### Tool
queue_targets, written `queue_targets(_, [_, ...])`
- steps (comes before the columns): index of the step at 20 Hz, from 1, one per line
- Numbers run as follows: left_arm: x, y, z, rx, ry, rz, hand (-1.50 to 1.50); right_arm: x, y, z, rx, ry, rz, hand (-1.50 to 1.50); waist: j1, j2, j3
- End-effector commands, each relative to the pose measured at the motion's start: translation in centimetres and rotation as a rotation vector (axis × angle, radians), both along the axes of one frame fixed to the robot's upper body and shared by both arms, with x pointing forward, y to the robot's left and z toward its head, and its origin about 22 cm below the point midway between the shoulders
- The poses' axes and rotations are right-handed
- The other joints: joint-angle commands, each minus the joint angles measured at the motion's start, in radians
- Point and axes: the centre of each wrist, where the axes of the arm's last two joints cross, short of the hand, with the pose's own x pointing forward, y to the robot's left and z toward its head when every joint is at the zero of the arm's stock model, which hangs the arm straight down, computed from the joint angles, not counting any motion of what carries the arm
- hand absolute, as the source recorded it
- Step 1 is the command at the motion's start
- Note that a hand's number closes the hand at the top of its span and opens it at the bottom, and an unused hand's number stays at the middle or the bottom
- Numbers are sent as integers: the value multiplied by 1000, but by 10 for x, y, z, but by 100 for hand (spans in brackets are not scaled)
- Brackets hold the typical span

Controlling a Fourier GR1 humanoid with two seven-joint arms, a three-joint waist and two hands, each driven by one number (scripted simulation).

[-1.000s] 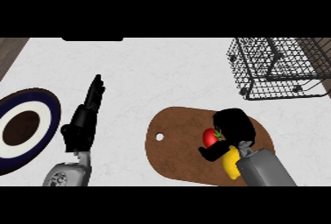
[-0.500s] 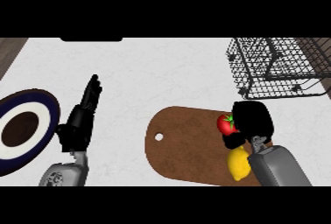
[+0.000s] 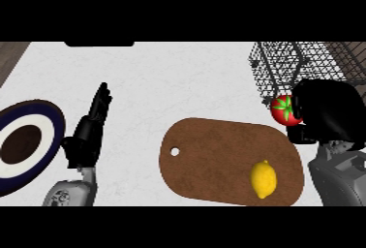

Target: Pick the tomato from the cutting board and place it in the tiered basket

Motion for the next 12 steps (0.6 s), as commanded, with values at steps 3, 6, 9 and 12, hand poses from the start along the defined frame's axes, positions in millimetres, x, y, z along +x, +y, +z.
queue_targets(3, [-10, -16, -18, -7, 8, -9, 0, -30, -15, 88, 62, -106, -26, 150, -2, -1, -1])
queue_targets(6, [2, 4, 7, 9, -6, -15, 0, -14, -35, 120, 79, -124, -52, 150, 9, 2, 0])
queue_targets(9, [2, -11, 0, 9, -3, -5, 0, -14, -34, 136, 134, -151, -54, 150, 8, 3, 0])
queue_targets(12, [3, -14, 3, -4, -7, -16, 0, 8, -36, 147, 321, -162, -32, 150, 12, 4, 0])
